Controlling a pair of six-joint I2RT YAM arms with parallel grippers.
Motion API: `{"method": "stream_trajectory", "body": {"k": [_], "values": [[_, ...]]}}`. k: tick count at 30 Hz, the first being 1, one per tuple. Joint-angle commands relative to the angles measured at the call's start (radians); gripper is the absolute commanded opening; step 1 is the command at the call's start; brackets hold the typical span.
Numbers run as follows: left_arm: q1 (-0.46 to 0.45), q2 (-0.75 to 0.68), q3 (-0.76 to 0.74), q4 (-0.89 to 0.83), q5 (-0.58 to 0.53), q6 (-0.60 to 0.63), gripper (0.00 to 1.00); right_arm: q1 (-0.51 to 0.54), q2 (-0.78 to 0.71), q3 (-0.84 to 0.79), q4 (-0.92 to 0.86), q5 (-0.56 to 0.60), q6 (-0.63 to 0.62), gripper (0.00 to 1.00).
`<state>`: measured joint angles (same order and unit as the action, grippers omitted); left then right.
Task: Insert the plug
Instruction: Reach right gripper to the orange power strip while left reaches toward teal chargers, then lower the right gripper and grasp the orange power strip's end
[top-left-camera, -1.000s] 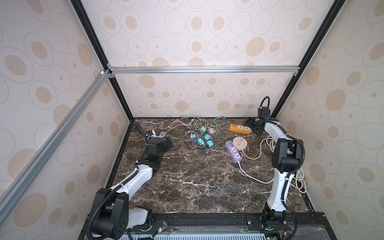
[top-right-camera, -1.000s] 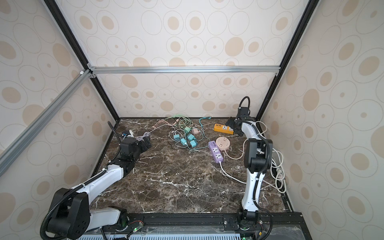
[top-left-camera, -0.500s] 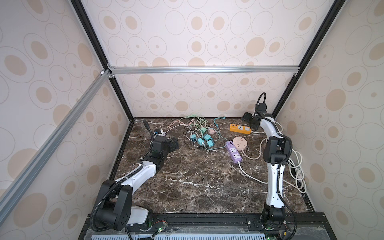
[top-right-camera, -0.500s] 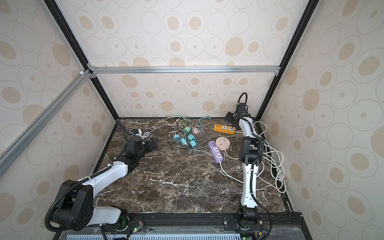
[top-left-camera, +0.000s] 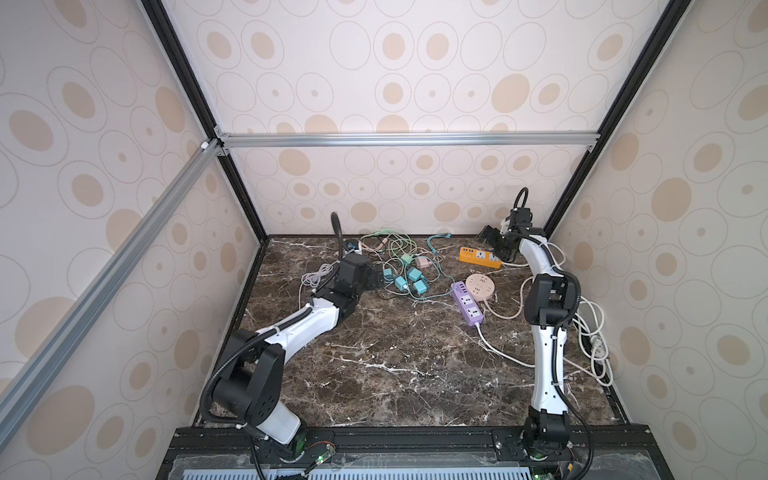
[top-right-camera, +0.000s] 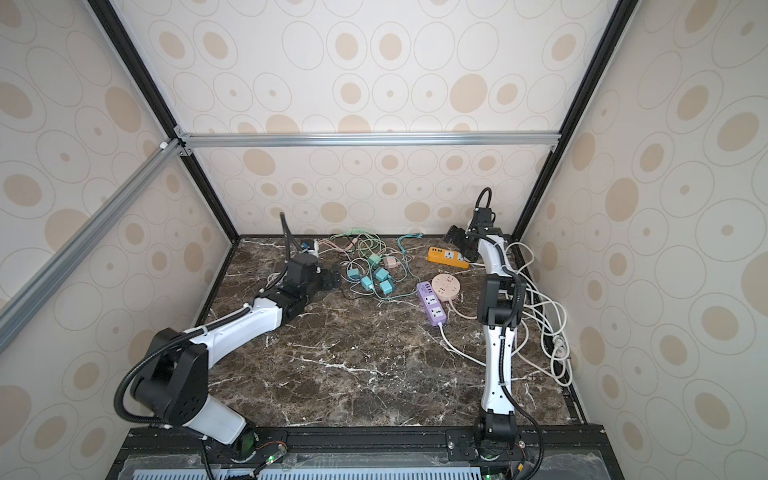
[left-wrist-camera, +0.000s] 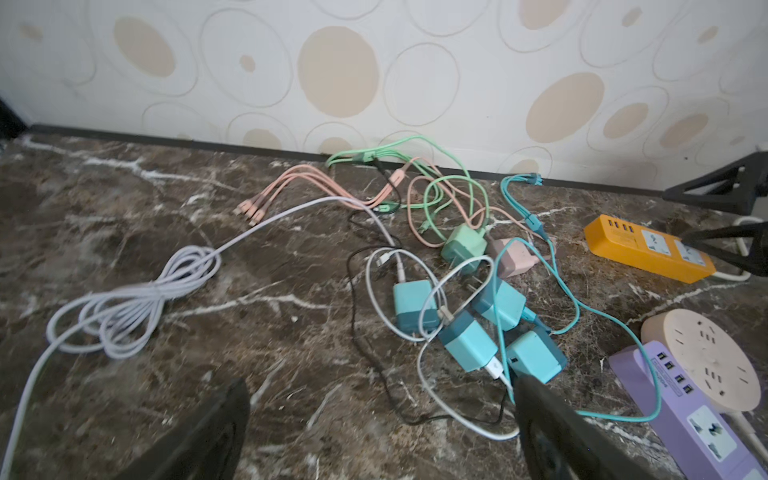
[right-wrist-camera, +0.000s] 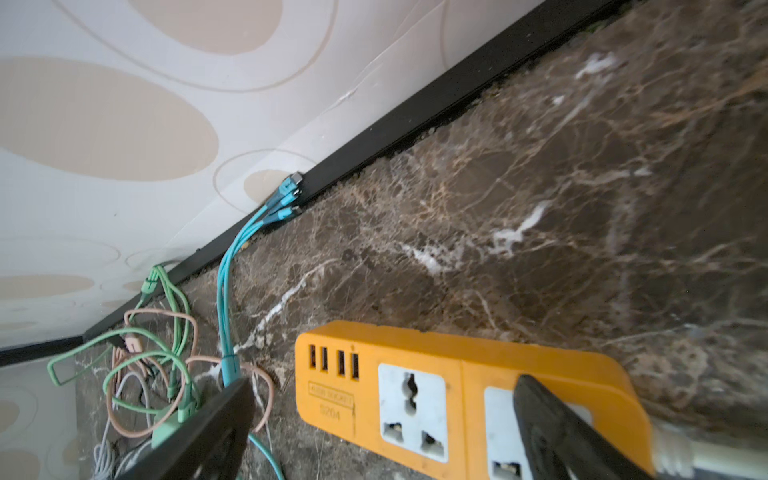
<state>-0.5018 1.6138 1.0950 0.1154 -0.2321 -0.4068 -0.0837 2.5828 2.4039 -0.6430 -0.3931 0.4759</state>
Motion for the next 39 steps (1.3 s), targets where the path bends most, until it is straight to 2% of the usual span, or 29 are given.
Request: {"method": "stream_trajectory", "body": {"k": [1,5,11,15,18,21,27,32,36,39], "values": [[-0.067,0.114,0.157,-0.037,-0.055,0.116,0.98,0.029,0.020,-0.006,-0.129,-0.044,-0.089,0.98],[-0.109,0.326,0.400,-0.066,-0.035,0.131,0.98,0.048,0.009,-0.029,-0.149,-0.029,-0.117,0.98],[-0.153,0.654,0.825,-0.216,-0.009,0.110,0.98,0.076,-0.005,-0.067,-0.156,-0.001,-0.112,0.98],[-0.183,0.852,1.106,-0.304,-0.051,0.146,0.99,0.091,-0.011,-0.076,-0.171,-0.003,-0.098,0.98],[-0.187,0.972,1.262,-0.332,-0.118,0.137,0.98,0.103,-0.029,-0.098,-0.176,-0.008,-0.087,0.98],[-0.185,1.025,1.305,-0.305,-0.182,0.129,0.98,0.111,-0.077,-0.202,-0.136,-0.013,-0.068,0.98],[-0.183,1.073,1.308,-0.260,-0.204,0.137,0.98,0.115,-0.141,-0.331,-0.081,-0.043,-0.038,0.98],[-0.174,1.116,1.346,-0.356,-0.188,0.141,0.97,0.115,-0.165,-0.399,-0.067,-0.036,-0.036,0.98],[-0.150,1.120,1.312,-0.451,-0.159,0.093,0.91,0.116,-0.175,-0.429,-0.065,-0.026,-0.035,0.98],[-0.131,1.112,1.284,-0.520,-0.177,0.061,0.87,0.118,-0.193,-0.409,-0.094,-0.047,-0.058,0.96]]}}
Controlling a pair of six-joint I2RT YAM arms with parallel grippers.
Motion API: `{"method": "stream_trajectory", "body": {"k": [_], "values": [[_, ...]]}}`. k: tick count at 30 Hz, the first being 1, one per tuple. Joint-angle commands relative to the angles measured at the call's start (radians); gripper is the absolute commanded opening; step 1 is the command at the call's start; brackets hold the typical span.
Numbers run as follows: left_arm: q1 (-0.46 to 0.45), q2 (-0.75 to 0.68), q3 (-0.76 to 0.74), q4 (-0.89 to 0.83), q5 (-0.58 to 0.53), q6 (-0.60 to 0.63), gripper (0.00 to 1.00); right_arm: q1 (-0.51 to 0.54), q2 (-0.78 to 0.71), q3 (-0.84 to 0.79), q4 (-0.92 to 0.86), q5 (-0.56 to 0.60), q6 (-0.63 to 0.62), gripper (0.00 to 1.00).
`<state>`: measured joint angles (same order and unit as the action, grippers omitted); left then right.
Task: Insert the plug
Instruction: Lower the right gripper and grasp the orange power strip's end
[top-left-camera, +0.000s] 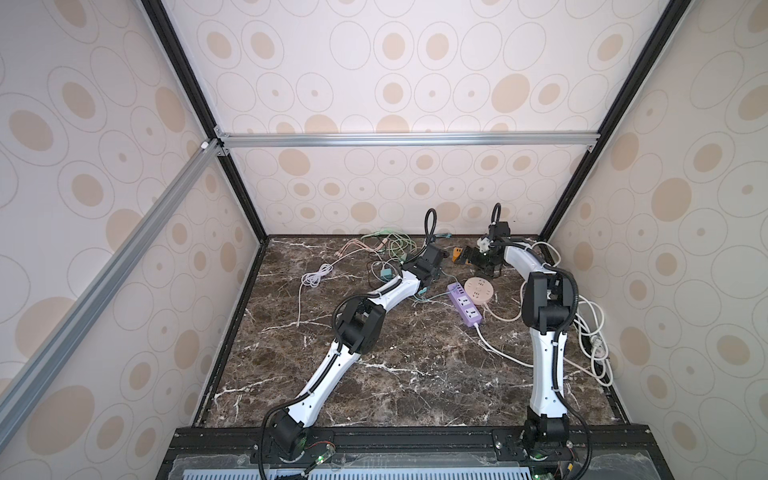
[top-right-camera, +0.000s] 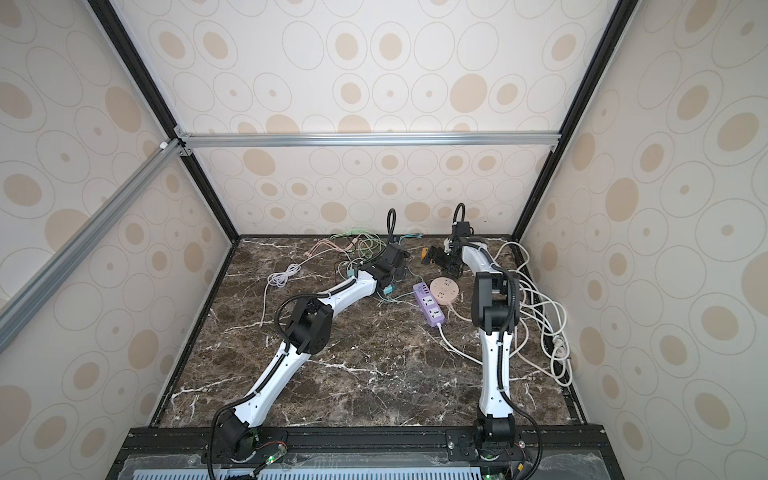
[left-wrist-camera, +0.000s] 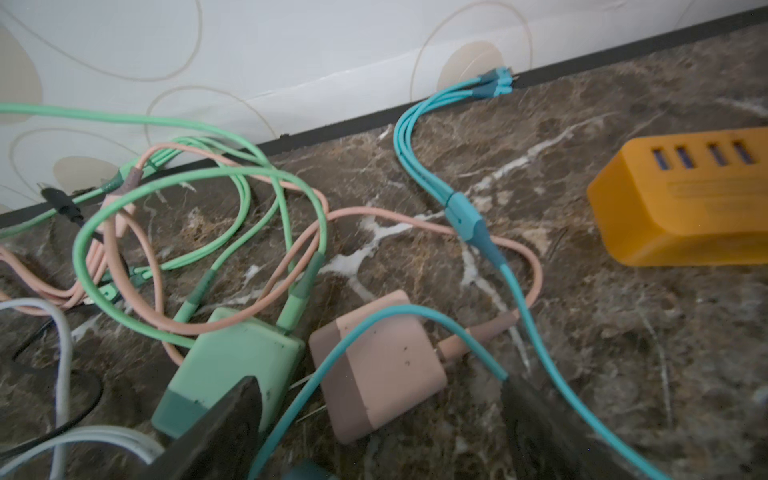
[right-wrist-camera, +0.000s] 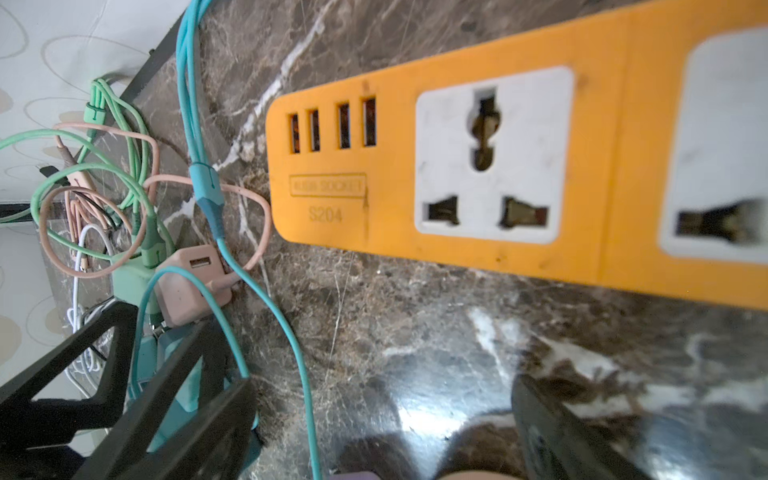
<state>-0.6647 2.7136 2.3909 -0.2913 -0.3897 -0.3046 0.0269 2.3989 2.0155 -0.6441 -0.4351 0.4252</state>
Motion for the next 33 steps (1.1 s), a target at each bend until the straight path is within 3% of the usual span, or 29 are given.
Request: {"method": "stream_trajectory", "body": {"k": [1,7,13,17,22,26,33], "values": [[0.037,0.004,-0.029,-0.123,-0.029,-0.046,0.86,0.008,-0.025,-0.018,-0.091,-0.006,-0.011,0.97],[0.095,-0.115,-0.249,-0.124,-0.075,-0.090,0.74,-0.010,-0.101,0.008,-0.020,0.145,-0.036,0.97],[0.166,-0.314,-0.586,0.006,-0.072,-0.112,0.72,-0.036,0.052,0.274,-0.134,0.227,-0.190,0.97],[0.193,-0.409,-0.725,0.038,-0.073,-0.114,0.72,-0.036,0.189,0.517,-0.221,0.281,-0.407,0.97],[0.208,-0.534,-0.859,0.084,-0.018,-0.077,0.73,-0.032,0.184,0.454,-0.182,0.216,-0.777,0.98],[0.208,-0.629,-0.895,0.102,0.049,-0.062,0.77,-0.030,0.204,0.457,-0.225,0.183,-0.946,0.99],[0.202,-0.710,-0.845,0.091,0.110,-0.042,0.87,-0.029,0.261,0.514,-0.309,0.174,-1.069,1.00]]}}
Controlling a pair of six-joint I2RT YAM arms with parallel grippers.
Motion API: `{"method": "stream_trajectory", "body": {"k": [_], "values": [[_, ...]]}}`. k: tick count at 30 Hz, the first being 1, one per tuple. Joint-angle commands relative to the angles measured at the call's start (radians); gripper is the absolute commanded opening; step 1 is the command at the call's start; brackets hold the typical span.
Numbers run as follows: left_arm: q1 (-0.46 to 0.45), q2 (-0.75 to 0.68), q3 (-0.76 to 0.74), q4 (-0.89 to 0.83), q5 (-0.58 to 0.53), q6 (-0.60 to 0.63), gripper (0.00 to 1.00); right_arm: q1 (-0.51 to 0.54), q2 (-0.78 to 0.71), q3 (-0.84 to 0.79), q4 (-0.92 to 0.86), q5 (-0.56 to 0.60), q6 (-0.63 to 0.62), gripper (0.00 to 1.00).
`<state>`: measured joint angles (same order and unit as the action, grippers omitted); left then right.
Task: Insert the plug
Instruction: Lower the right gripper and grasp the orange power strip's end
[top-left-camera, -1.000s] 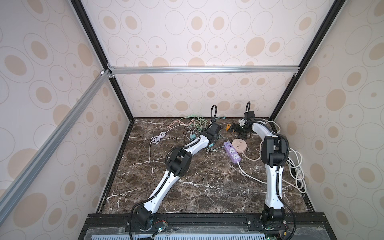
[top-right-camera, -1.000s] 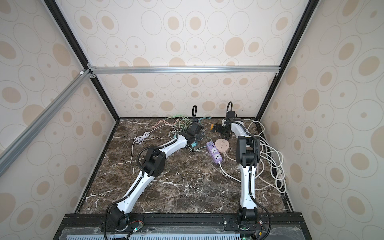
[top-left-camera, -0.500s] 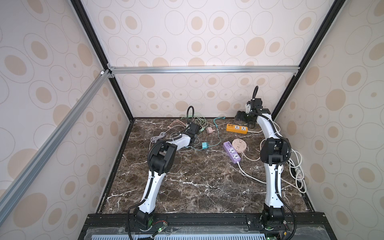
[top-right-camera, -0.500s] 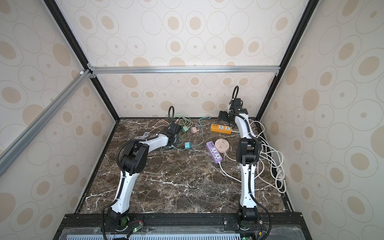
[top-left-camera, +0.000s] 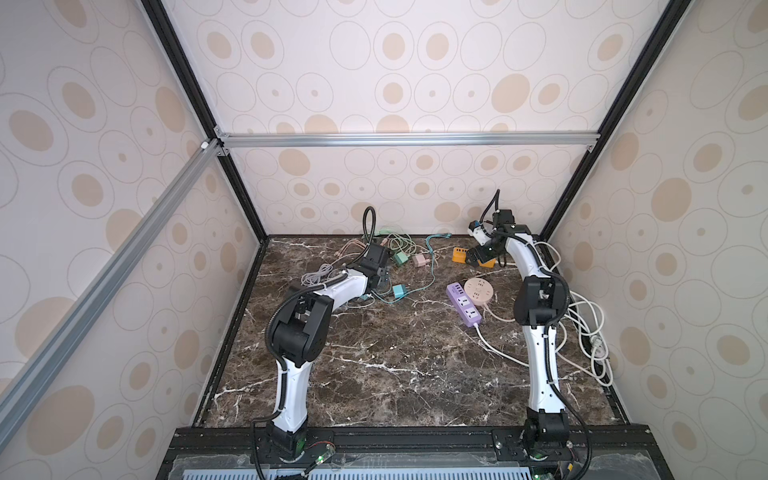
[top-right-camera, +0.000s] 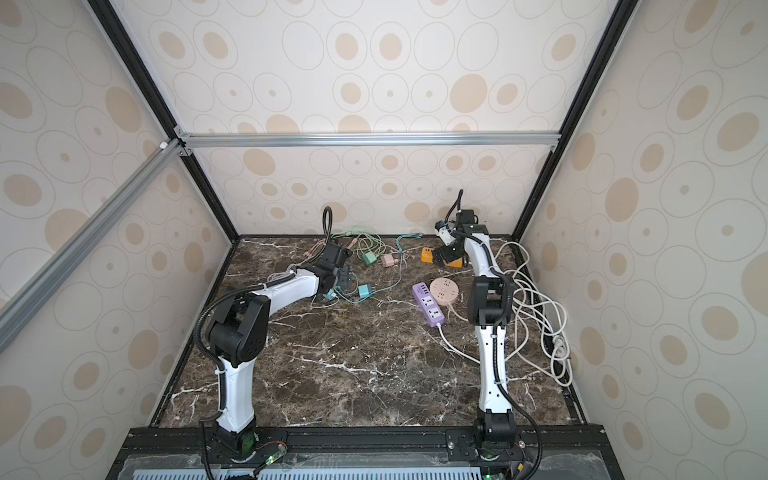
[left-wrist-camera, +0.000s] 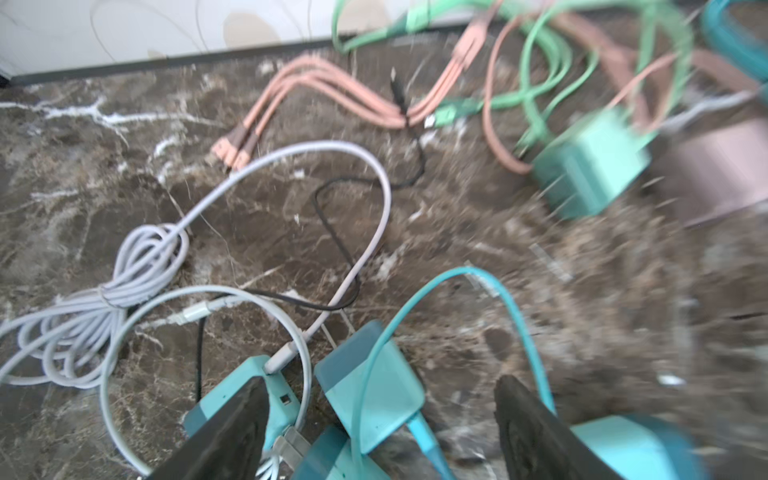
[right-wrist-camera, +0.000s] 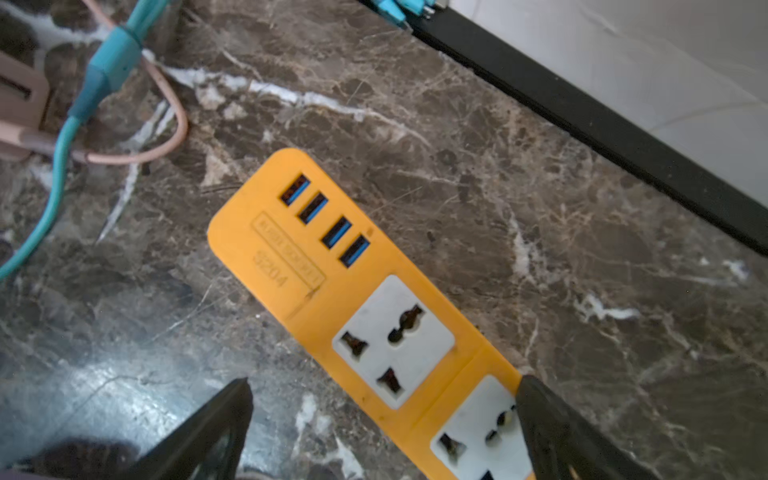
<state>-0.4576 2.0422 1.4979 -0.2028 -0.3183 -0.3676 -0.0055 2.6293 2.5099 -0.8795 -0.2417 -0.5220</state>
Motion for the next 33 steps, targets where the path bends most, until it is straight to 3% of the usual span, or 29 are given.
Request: {"method": "stream_trajectory", "body": {"k": [1,11,18,25,28,33], "values": [[-0.007,-0.040,0.054,0.010,0.052,0.024,0.88,0.003,0.035,0.022,-0.072,-0.010,-0.128,1.00],[-0.027,0.044,0.242,-0.027,0.155,0.085,0.95,0.004,0.114,0.072,-0.007,0.170,-0.191,1.00],[-0.045,0.148,0.371,-0.038,0.293,0.146,0.98,0.014,0.094,0.009,-0.020,0.155,-0.278,0.97],[-0.076,0.393,0.736,-0.141,0.379,0.098,0.97,0.033,0.043,-0.068,-0.027,0.118,-0.305,0.76],[-0.074,0.488,0.876,-0.173,0.324,0.018,0.95,0.058,0.021,-0.108,-0.004,0.127,-0.319,0.62],[-0.050,0.559,0.895,-0.086,0.227,-0.072,0.91,0.104,0.013,-0.125,0.009,0.138,-0.329,0.57]]}}
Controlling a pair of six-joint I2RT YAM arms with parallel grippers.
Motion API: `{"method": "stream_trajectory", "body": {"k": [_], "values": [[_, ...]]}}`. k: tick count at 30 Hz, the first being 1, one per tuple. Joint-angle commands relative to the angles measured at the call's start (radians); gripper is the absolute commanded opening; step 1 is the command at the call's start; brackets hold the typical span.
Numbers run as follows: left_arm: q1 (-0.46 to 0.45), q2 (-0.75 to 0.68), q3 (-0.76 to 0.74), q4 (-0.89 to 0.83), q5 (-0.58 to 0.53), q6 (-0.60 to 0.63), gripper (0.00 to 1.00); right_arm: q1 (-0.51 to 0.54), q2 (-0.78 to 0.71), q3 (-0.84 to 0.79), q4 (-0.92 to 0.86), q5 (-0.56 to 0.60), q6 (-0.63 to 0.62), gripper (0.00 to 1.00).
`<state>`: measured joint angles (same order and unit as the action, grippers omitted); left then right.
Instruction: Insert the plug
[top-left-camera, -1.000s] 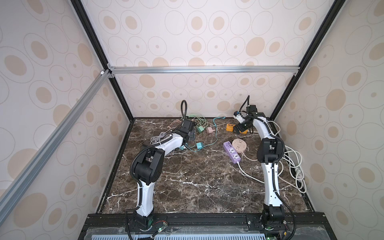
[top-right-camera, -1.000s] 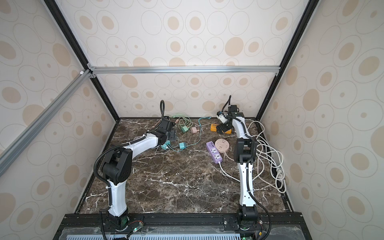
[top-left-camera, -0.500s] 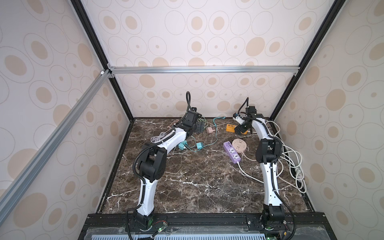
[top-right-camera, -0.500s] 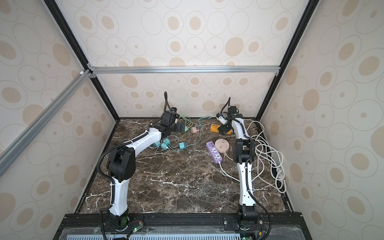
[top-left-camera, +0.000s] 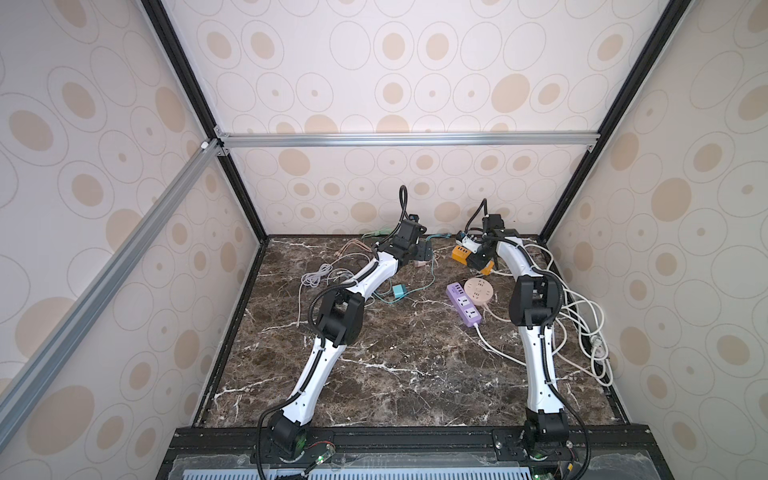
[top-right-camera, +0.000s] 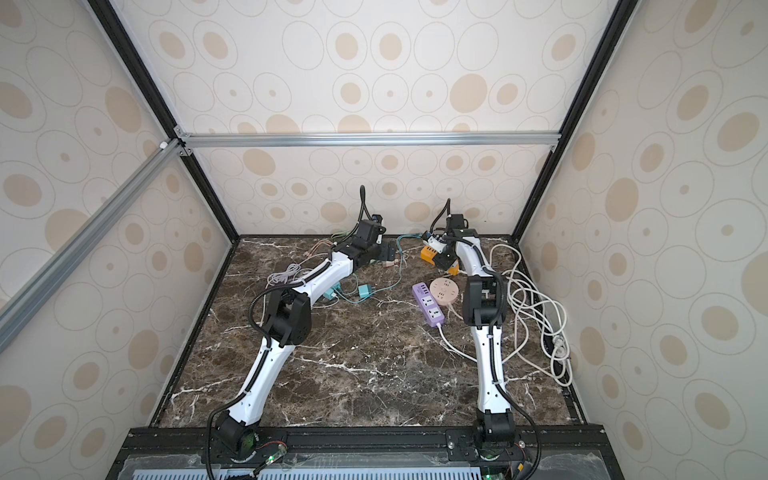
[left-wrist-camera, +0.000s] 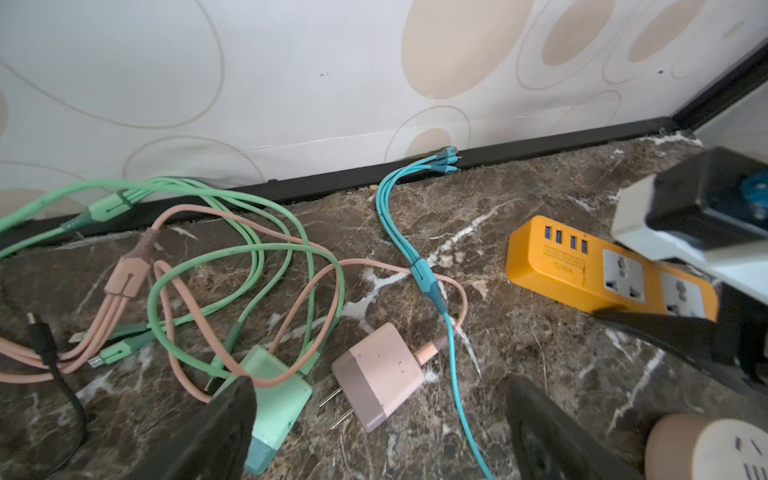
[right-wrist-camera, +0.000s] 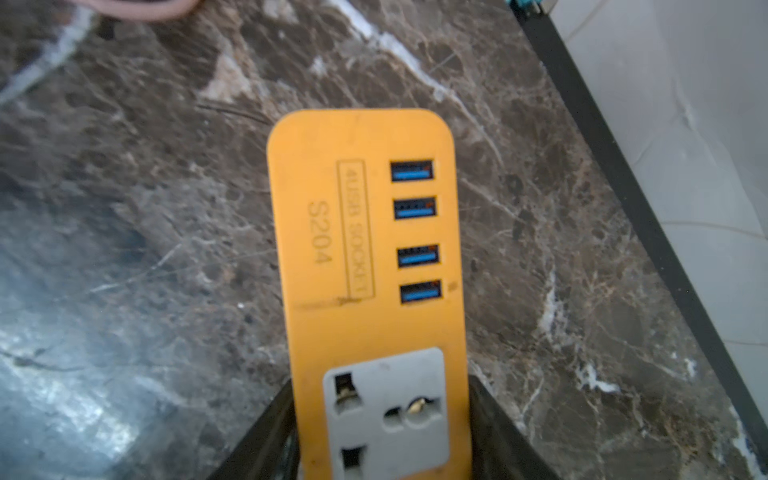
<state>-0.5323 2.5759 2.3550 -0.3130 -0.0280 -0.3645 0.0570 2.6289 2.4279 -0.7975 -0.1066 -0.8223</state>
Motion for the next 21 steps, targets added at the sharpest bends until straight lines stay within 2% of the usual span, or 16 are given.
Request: {"method": "stream_trajectory", "body": {"k": [1,6,12,14,18,21], "values": [[0.032,0.039,0.036,0.045,-0.063,-0.074,0.89,0.052,0.009,-0.047,-0.073,-0.003,-0.030,0.56],[0.055,0.118,0.100,0.031,-0.063,-0.044,0.84,0.107,-0.015,-0.088,-0.075,-0.022,-0.038,0.53],[0.097,0.120,0.045,-0.057,-0.120,-0.080,0.70,0.189,-0.021,-0.145,-0.076,0.003,-0.062,0.50],[0.115,0.104,-0.005,-0.073,-0.114,-0.094,0.64,0.215,-0.023,-0.166,-0.080,0.019,-0.073,0.50],[0.140,0.046,-0.138,-0.075,-0.133,-0.101,0.46,0.269,-0.052,-0.211,-0.089,0.001,-0.085,0.49],[0.162,-0.051,-0.312,-0.026,-0.131,-0.100,0.35,0.300,-0.093,-0.284,-0.082,-0.001,-0.101,0.49]]}}
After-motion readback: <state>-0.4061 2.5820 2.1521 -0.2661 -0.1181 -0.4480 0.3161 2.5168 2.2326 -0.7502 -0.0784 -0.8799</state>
